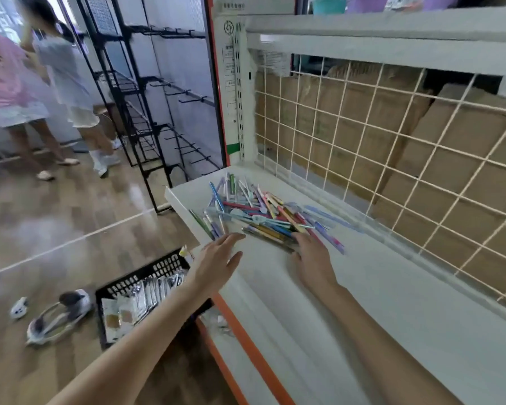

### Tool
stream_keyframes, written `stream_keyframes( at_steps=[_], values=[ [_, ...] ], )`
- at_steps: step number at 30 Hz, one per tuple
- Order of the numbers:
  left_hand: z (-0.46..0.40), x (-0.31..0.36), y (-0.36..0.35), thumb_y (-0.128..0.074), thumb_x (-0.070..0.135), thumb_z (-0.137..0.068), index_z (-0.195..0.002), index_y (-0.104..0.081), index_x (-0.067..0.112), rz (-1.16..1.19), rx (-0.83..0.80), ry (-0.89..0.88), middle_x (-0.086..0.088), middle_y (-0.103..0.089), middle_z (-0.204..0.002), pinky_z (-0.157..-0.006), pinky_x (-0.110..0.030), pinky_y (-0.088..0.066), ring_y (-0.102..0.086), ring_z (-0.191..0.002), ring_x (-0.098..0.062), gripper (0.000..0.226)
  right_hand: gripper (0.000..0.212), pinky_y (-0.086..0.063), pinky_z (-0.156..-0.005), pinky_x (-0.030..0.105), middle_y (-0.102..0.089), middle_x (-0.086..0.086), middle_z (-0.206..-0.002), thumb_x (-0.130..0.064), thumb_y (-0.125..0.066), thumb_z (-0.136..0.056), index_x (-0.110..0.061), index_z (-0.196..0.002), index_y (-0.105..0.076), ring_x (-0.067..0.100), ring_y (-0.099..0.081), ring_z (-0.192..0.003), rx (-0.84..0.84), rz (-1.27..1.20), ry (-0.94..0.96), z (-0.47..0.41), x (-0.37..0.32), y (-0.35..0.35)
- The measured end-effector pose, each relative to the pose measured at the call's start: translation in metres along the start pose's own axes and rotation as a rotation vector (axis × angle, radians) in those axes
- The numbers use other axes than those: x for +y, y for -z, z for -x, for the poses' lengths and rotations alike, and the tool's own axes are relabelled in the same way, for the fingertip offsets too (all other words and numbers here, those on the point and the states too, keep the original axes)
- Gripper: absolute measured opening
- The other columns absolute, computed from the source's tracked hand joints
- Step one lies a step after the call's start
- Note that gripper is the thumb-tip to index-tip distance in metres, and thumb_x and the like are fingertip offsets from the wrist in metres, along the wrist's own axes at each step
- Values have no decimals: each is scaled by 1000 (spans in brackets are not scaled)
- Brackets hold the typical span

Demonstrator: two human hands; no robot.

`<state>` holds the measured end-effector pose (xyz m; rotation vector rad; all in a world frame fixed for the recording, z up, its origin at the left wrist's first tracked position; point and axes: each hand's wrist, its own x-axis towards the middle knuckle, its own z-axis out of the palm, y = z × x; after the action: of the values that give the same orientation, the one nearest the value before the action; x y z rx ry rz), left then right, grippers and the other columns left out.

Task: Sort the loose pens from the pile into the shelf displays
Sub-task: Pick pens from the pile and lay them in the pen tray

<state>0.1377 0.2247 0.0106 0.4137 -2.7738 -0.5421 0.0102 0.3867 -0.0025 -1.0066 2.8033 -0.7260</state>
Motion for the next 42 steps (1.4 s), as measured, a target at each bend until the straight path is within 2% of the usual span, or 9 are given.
stream_keyframes(
  at_steps=[9, 22, 26, 29, 31, 33, 35, 39, 42],
  values=[
    [-68, -41, -30, -53, 12, -93, -124, -57, 8, 16, -81, -68, -10, -55, -129, -97, -34, -41, -55, -115, -29, 32, 38, -26, -104, 31, -50, 1, -135, -13, -48, -93, -18, -131, -49, 20, -41, -127, 37, 210, -44, -39, 8, -11],
    [-97, -66, -28, -60, 16, -88, -96, -65, 3, 72, -184, -294, -12, -62, -97, -83, -30, -44, -61, -92, -27, 15, 27, -38, -86, 26, -62, 7, -121, -7, -54, -91, -9, -115, -64, 24, -55, -110, 113, -128, -284, -38, -8, -7],
    [-91, -64, -20, -55, 11, -93, -98, -62, 1, 296, -173, -246, -6, -62, -92, -75, -27, -44, -61, -83, -25, 14, 24, -33, -75, 16, -64, 5, -114, -8, -59, -89, -10, -112, -66, 17, -55, -99, 198, -268, -326, -32, -15, -5],
    [-89, -56, -12, -52, 14, -94, -94, -63, 0, 502, -177, -155, 3, -60, -90, -69, -12, -41, -58, -75, -12, 17, 21, -35, -66, 6, -65, -1, -100, -6, -61, -87, -12, -106, -68, 9, -54, -85, 251, -353, -336, -26, -22, -4],
    [-87, -49, -8, -57, 14, -92, -91, -65, 8, 645, -168, -77, 3, -64, -91, -73, -12, -45, -61, -76, -9, 10, 18, -35, -64, 1, -64, -5, -92, -4, -61, -87, -12, -101, -68, 5, -54, -78, 292, -417, -348, -20, -26, -3],
    [-86, -45, -8, -62, 13, -89, -93, -62, 15, 811, -180, 10, -4, -69, -94, -81, -25, -52, -66, -83, -16, 4, 16, -36, -63, 3, -63, -4, -87, -3, -61, -86, -10, -99, -68, 8, -54, -76, 332, -454, -367, -13, -29, -1],
    [-86, -40, -7, -63, 12, -88, -104, -60, 9, 911, -192, 62, -8, -71, -96, -85, -32, -53, -67, -87, -18, 16, 17, -37, -64, 4, -63, -2, -86, -1, -60, -86, -7, -99, -68, 12, -55, -76, 372, -494, -401, -4, -30, 0],
    [-82, -28, -2, -55, 0, -91, -111, -58, -1, 1122, -202, 84, 6, -70, -89, -78, -20, -55, -67, -76, -2, 21, 23, -47, -78, 26, -65, 4, -84, 6, -57, -85, -15, -88, -65, 18, -58, -73, 446, -624, -447, 15, -34, 4],
    [-76, -18, 2, -55, -3, -89, -109, -62, 3, 1244, -197, 87, -4, -69, -90, -71, -15, -53, -68, -73, -4, 22, 32, -49, -78, 33, -64, 11, -82, 9, -55, -86, -21, -77, -60, 23, -57, -68, 508, -726, -489, 33, -42, 11]
  ],
)
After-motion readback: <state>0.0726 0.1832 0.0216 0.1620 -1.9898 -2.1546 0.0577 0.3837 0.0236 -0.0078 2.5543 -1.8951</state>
